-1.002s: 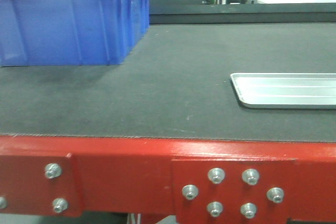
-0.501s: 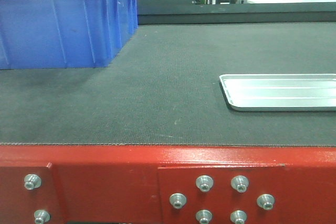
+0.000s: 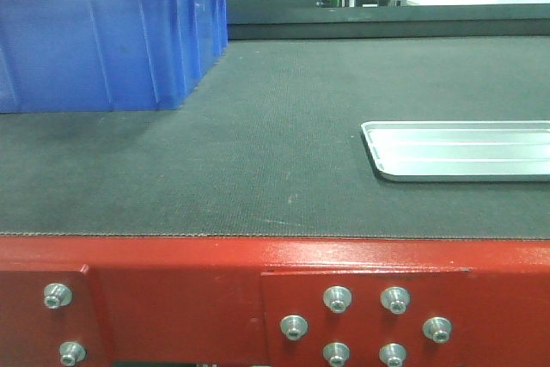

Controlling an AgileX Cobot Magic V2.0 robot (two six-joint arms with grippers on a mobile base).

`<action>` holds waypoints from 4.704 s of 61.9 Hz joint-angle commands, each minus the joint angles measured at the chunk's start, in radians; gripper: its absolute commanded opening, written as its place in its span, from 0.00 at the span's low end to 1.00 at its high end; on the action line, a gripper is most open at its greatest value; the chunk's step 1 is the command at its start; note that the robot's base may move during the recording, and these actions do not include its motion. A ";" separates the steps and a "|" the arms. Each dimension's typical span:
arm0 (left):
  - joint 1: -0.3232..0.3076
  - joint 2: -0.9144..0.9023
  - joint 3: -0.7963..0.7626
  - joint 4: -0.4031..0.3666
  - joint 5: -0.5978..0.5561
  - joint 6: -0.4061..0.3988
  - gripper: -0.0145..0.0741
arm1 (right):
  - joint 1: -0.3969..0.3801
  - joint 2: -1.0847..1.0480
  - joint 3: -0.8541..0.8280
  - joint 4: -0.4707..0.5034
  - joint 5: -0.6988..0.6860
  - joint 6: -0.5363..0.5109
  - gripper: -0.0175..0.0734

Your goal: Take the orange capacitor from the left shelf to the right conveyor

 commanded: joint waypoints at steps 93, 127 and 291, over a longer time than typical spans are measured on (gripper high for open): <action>0.001 -0.011 -0.003 -0.002 -0.091 -0.002 0.02 | 0.000 1.558 -0.031 -0.143 -1.798 0.057 0.33; 0.001 -0.011 -0.003 -0.002 -0.091 -0.002 0.02 | 0.000 1.720 -0.031 -0.194 -1.861 0.057 0.33; 0.001 -0.011 -0.003 -0.002 -0.091 -0.002 0.02 | -0.109 -0.032 0.434 0.107 -0.736 -0.142 0.25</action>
